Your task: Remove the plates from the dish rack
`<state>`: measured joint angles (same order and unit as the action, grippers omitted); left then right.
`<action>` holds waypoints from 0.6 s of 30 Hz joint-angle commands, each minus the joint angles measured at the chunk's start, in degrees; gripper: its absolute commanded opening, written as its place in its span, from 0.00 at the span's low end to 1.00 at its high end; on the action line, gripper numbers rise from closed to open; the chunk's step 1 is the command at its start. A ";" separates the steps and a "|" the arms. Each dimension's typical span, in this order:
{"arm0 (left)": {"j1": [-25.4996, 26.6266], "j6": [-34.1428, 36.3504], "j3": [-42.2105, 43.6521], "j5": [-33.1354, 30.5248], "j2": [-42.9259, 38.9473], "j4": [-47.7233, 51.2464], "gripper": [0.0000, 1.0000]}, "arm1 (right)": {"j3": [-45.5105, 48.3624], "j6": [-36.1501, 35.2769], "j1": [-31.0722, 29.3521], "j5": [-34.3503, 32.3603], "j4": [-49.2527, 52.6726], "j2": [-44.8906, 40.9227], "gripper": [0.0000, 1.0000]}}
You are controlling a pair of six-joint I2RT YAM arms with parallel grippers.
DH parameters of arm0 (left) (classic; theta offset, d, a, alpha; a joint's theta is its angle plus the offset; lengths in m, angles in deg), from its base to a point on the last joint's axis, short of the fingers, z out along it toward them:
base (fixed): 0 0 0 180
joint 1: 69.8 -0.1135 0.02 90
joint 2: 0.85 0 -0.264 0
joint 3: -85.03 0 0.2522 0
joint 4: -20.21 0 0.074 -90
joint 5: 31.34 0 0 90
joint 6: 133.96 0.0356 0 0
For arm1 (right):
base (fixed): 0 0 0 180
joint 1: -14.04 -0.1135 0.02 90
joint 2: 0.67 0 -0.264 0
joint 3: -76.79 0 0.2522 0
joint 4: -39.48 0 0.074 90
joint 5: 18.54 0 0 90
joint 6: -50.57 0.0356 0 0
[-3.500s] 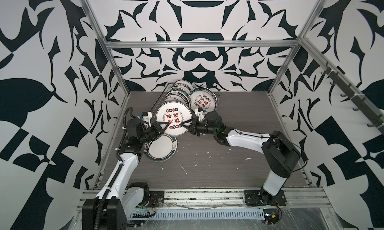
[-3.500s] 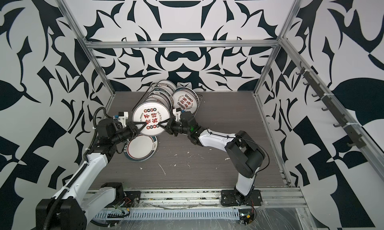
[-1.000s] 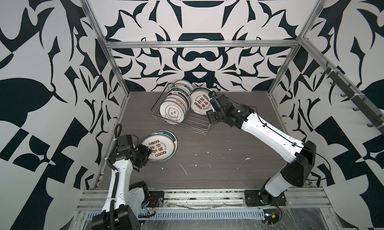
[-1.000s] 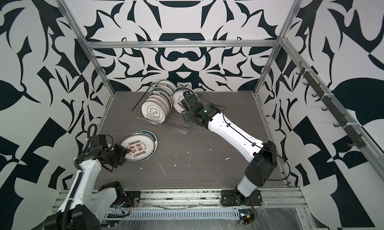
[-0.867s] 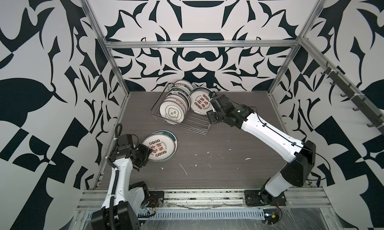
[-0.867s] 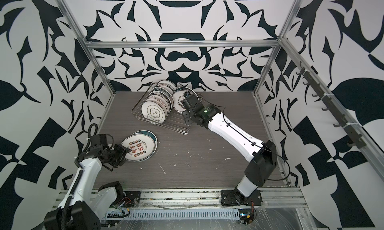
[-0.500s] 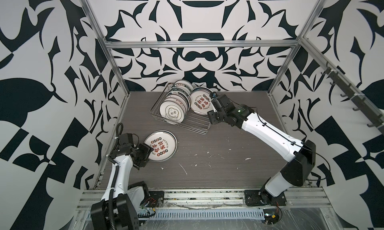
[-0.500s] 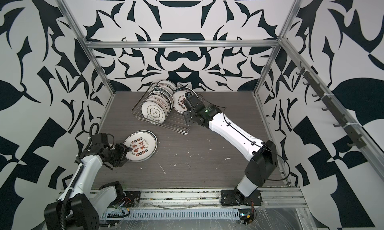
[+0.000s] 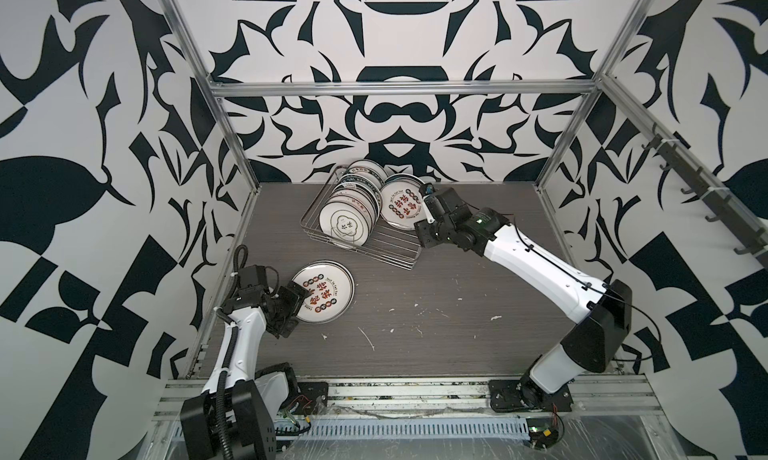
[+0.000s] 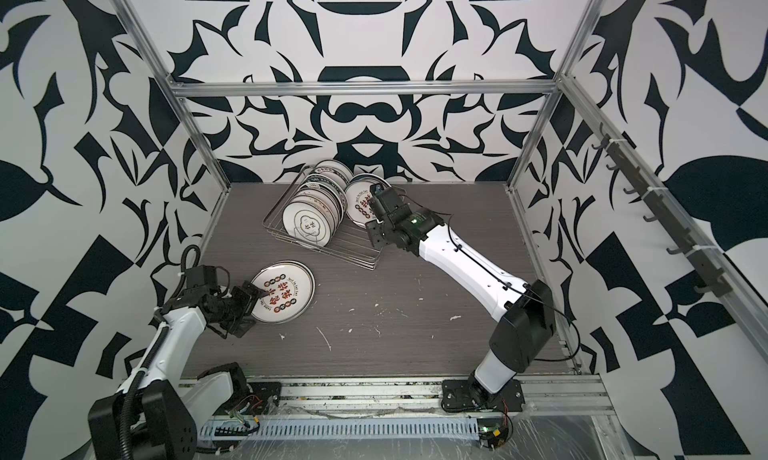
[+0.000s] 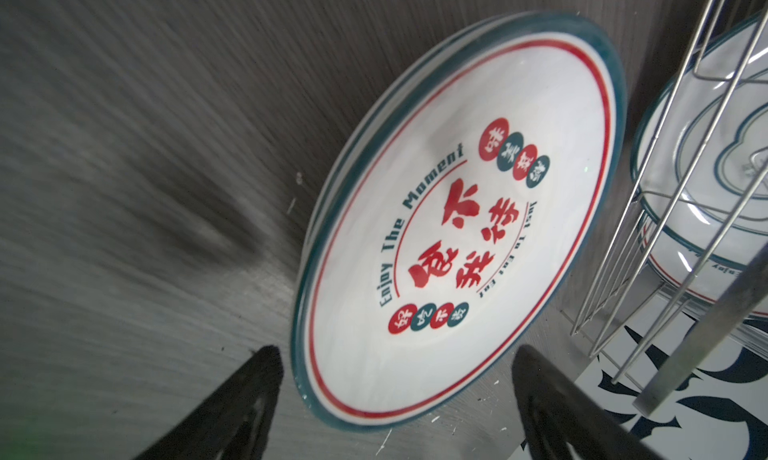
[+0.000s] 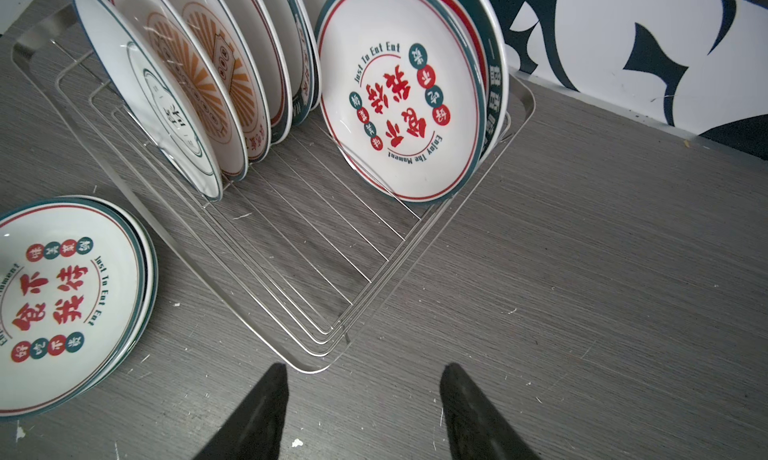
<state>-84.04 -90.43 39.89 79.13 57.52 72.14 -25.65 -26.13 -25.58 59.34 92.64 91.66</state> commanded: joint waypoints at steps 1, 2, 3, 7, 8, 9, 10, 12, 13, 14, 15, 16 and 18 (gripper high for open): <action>0.14 0.55 -1.38 0.62 0.51 0.24 0.95 | -0.93 -0.78 0.46 0.51 -1.16 0.33 0.63; 0.13 0.75 -1.57 0.58 0.60 0.35 0.98 | -1.20 -0.91 0.58 0.52 -1.15 0.47 0.63; 0.09 0.90 -1.71 0.53 0.60 0.39 0.99 | -1.36 -0.99 0.72 0.44 -1.16 0.61 0.63; 0.17 1.61 -3.09 0.32 0.43 1.17 0.99 | -2.82 -1.92 2.05 0.51 -1.46 1.66 0.63; 0.12 1.82 -3.65 0.12 0.27 1.68 0.99 | -3.21 -2.36 2.78 2.86 -1.83 1.95 0.63; 0.11 2.15 -4.20 -0.34 0.05 2.24 0.99 | -3.47 -2.69 3.52 3.42 -2.40 2.21 0.63; 0.13 2.46 -4.89 -0.70 -0.13 2.89 0.99 | -3.68 -3.27 4.48 4.18 -3.17 2.55 0.63; 0.11 2.72 -6.05 -1.43 -1.02 3.95 0.99 | -4.39 -4.21 6.51 5.65 -4.90 3.55 0.63; 0.09 2.79 -6.64 -1.60 -1.68 4.31 0.99 | -4.90 -5.04 7.64 6.38 -5.81 4.27 0.63; 0.14 2.88 -7.13 -1.58 -2.46 4.70 0.99 | -5.50 -5.88 8.70 7.04 -6.64 5.15 0.63; 0.16 2.99 -7.55 -1.58 -3.16 4.92 0.99 | -6.34 -6.52 9.59 7.74 -7.20 6.06 0.63; 0.17 2.95 -8.01 -1.57 -4.04 5.04 0.99 | -7.37 -7.46 10.66 9.00 -7.92 7.16 0.63; 0.10 2.89 -8.59 -1.79 -5.57 5.14 0.99 | -9.60 -9.18 12.13 11.27 -9.02 9.35 0.63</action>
<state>-84.01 -88.40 33.09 78.10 54.11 74.37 -31.16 -31.90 -15.00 66.81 87.89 99.95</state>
